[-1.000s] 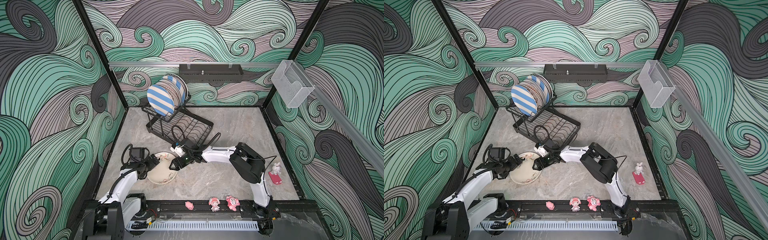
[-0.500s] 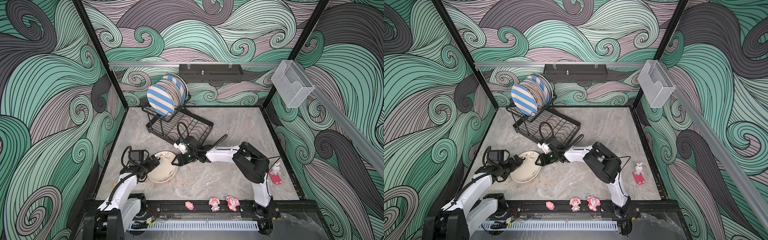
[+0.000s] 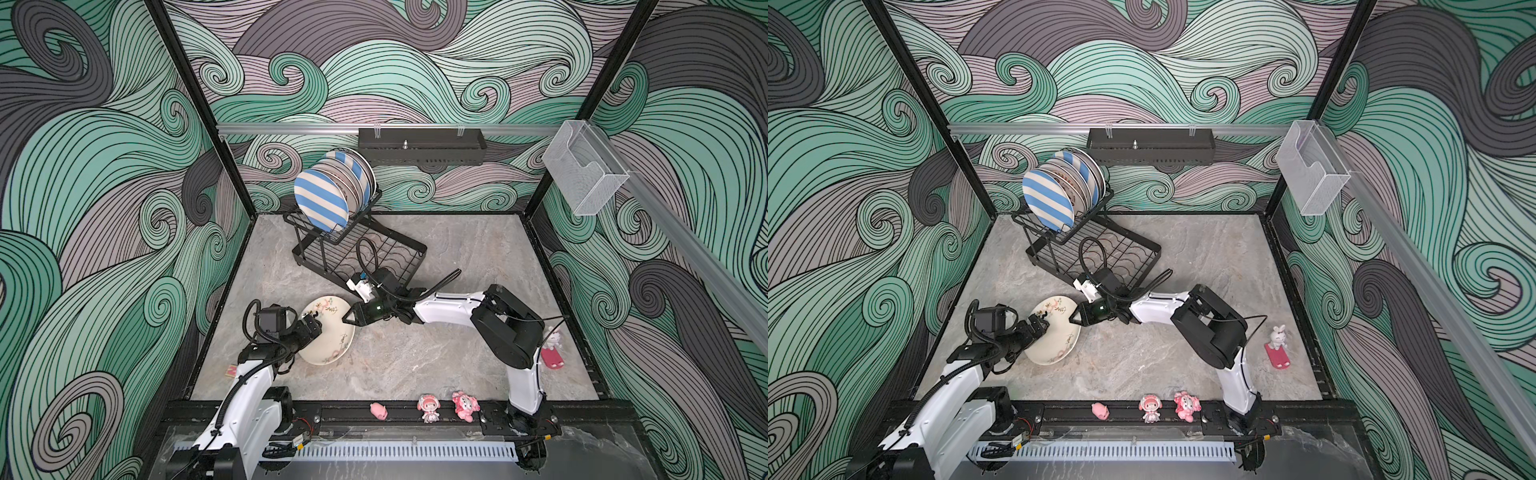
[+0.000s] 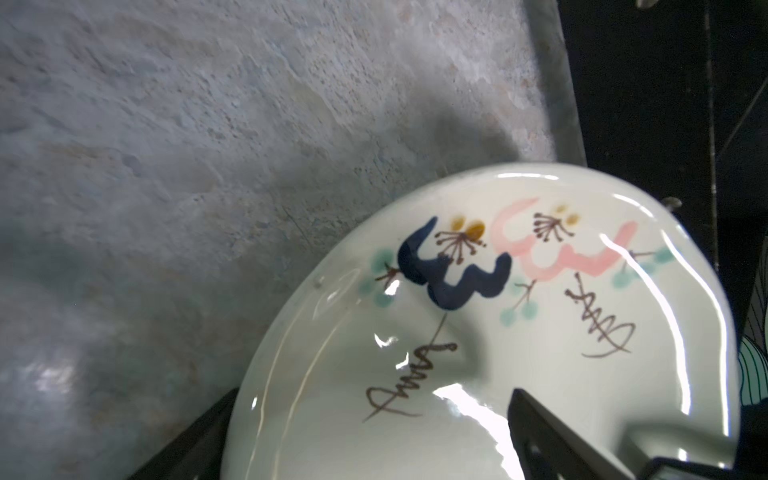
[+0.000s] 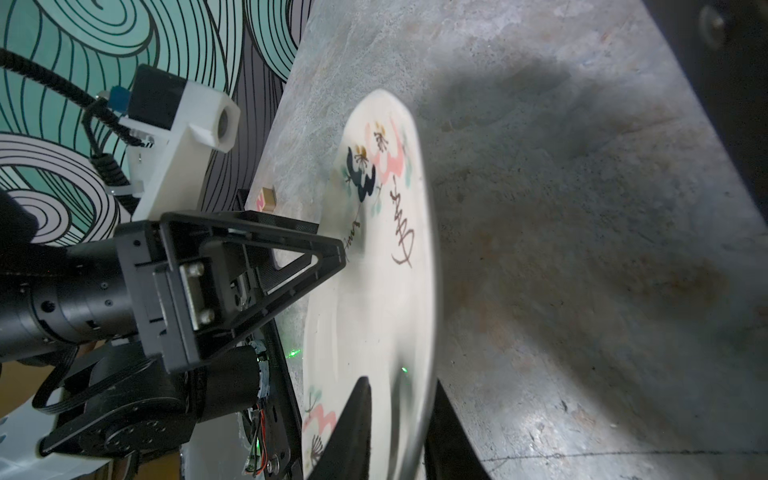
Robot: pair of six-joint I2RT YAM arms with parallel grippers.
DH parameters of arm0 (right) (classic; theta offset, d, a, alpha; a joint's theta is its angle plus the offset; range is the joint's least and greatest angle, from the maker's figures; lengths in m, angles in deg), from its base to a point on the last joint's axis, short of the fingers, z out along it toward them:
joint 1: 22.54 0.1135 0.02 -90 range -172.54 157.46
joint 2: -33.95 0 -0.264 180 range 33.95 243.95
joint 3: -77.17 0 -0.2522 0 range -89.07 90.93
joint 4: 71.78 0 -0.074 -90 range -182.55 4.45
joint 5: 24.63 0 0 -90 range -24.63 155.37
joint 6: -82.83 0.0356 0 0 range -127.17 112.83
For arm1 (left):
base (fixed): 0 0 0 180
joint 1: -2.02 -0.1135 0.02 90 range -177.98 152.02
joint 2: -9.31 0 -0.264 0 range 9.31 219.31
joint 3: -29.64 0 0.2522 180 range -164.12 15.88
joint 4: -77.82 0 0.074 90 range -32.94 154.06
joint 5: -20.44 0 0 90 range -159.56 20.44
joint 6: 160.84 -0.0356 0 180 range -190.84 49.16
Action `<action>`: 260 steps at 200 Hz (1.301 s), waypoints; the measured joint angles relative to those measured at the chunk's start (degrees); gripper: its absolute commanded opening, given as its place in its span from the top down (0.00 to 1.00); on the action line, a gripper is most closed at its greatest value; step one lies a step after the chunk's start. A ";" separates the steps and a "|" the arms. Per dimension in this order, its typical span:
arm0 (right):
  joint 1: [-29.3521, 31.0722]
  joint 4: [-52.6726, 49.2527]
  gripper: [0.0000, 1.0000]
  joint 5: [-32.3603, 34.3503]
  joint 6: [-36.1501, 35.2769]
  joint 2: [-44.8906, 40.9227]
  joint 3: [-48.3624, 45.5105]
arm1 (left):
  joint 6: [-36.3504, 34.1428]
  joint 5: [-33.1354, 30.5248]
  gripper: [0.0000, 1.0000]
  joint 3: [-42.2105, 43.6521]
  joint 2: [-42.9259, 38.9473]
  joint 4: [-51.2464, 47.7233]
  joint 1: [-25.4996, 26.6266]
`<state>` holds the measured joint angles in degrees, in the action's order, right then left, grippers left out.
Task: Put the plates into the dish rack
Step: 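Grip the flower plate rim with the right gripper while the left gripper releases, then carry the upright flower plate with the right gripper to the rack slot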
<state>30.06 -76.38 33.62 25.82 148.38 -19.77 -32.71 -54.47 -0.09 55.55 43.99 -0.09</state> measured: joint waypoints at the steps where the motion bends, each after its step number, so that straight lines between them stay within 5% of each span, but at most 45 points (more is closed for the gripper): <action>1: 0.00 0.00 0.81 0.00 0.04 0.00 0.00 | 0.00 0.00 0.01 0.00 0.00 0.00 0.00; 69: -0.24 -1.40 1.00 2.21 -0.87 -0.24 -0.02 | 0.02 1.22 0.01 0.09 -0.50 -0.26 0.02; 137: -0.81 -7.41 1.00 5.64 -4.44 -8.57 -3.78 | 3.58 1.66 0.01 -1.77 -0.83 -3.82 0.37; 212: -8.96 -23.54 1.00 11.30 -13.79 -29.09 -5.22 | -1.57 -0.98 0.01 -18.97 4.66 -11.08 0.57; 260: -12.92 -37.33 1.00 19.74 -22.25 -36.13 5.81 | -4.50 -0.83 0.01 -20.70 9.31 -12.33 -0.02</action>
<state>17.14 -113.71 53.36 3.57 112.25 -13.96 -37.21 -55.30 -20.79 64.86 31.66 -0.11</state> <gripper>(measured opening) 0.091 0.986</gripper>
